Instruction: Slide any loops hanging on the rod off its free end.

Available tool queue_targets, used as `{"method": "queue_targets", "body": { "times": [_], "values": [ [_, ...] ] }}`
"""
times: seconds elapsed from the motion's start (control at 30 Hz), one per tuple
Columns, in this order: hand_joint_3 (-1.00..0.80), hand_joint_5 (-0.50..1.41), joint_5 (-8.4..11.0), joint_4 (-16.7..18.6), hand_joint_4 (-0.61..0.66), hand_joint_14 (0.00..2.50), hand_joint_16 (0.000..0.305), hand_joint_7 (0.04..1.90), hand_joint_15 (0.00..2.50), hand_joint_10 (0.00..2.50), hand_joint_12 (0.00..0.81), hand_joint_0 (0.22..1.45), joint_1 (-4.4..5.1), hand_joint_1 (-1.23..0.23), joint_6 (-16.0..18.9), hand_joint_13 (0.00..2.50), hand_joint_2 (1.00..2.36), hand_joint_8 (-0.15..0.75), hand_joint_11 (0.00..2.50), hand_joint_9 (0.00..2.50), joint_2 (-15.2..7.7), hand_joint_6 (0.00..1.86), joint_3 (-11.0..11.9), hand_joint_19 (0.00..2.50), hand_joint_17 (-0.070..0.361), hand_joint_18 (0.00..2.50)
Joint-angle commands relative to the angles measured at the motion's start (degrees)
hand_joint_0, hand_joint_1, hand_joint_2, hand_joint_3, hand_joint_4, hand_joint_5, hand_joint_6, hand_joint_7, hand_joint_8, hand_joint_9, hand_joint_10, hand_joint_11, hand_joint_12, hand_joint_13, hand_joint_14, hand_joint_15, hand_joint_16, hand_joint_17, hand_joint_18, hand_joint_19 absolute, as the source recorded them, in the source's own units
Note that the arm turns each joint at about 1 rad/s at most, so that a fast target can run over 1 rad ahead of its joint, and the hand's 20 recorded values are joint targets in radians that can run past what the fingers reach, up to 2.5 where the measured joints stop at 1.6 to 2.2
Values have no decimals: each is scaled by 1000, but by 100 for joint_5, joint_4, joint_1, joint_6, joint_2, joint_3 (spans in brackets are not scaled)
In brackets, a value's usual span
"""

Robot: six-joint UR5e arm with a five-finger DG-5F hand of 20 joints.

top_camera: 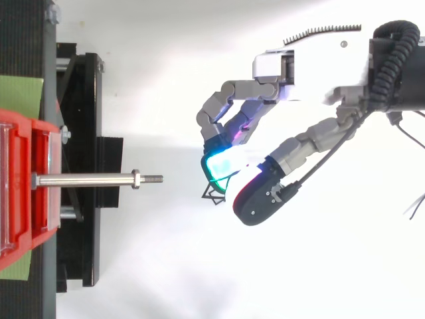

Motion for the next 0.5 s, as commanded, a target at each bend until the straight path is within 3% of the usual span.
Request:
{"method": "queue_targets", "body": {
  "times": [0.0, 0.2, 0.37, 0.47],
  "values": [
    [-470, -178, 0, 0, 247, 8, 63, 1264, 197, 16, 405, 582, -1, -719, 2, 648, 1002, 348, 576, 854, 0, 859, 7, 332, 141, 695],
    [-348, -165, -9, -44, 231, 7, 62, 1313, 198, 14, 403, 598, -1, -619, 28, 649, 1012, 357, 580, 875, 0, 846, 7, 340, 140, 699],
    [-200, -185, -70, -97, 244, 7, 65, 1287, 196, 16, 418, 595, -1, -724, 55, 650, 1015, 363, 577, 854, 0, 860, 7, 340, 146, 703],
    [-228, -197, -70, -97, 250, 7, 64, 1260, 201, 14, 414, 610, -1, -776, 64, 642, 1014, 352, 585, 834, 0, 867, 7, 336, 145, 693]
  ]
}}
